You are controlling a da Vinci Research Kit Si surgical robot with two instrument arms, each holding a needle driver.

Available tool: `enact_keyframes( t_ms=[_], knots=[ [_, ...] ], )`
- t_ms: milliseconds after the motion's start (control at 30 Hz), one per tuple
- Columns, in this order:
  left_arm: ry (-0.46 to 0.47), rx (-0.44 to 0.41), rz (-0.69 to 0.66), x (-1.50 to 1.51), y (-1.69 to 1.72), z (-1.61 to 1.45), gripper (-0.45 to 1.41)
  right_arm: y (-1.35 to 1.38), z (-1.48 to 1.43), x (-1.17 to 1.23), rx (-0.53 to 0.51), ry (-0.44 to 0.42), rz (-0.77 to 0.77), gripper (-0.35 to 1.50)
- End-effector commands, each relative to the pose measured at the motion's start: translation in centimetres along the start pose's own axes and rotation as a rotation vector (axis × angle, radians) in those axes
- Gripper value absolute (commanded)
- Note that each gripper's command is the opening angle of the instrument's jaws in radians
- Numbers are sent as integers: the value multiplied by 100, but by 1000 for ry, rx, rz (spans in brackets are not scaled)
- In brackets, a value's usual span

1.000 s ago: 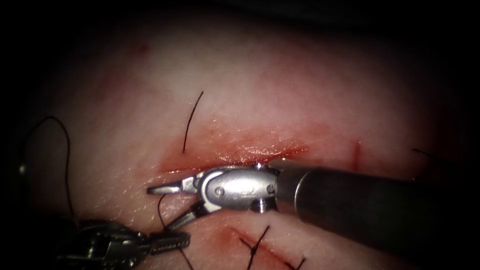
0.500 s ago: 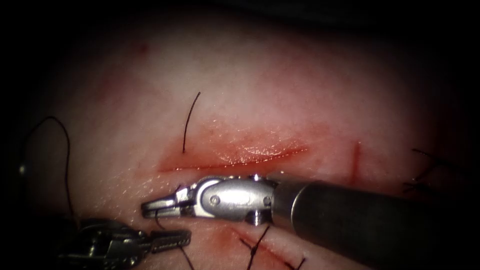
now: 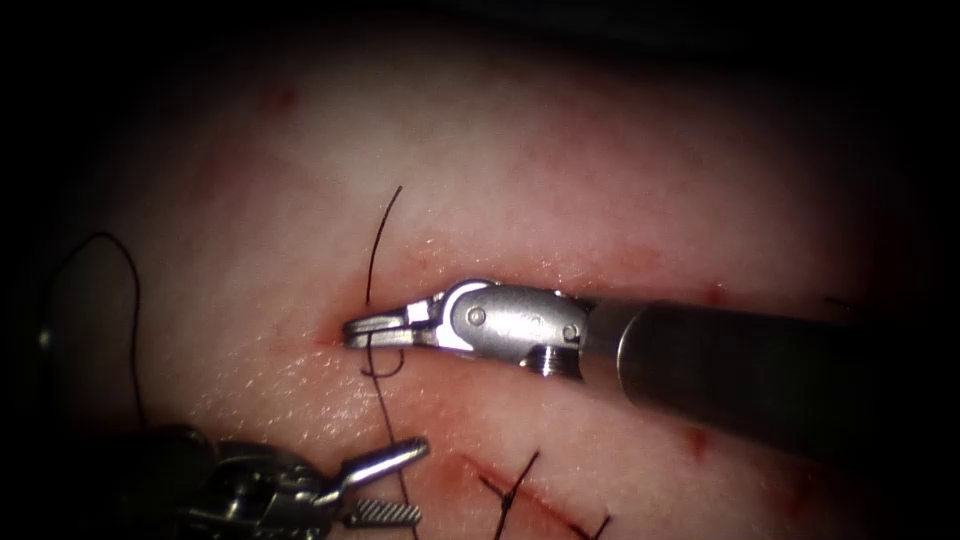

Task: Wound Closure
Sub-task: Grab the suture with the right end-effector to advance a greater length of suture to the left end-effector.

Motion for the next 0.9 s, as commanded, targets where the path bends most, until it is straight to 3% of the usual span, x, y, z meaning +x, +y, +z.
enact_keyframes(
  t_ms=[33,433,900],
  knots=[
    [3,1,2,-6,0,8,42,11,8,-7,-2,2,8,-35],
    [-15,-7,17,-19,6,-21,36,38,2,-29,-11,-8,55,-35],
    [-66,-70,58,-39,37,8,36,45,12,-30,-16,-7,85,-35]
  ],
)
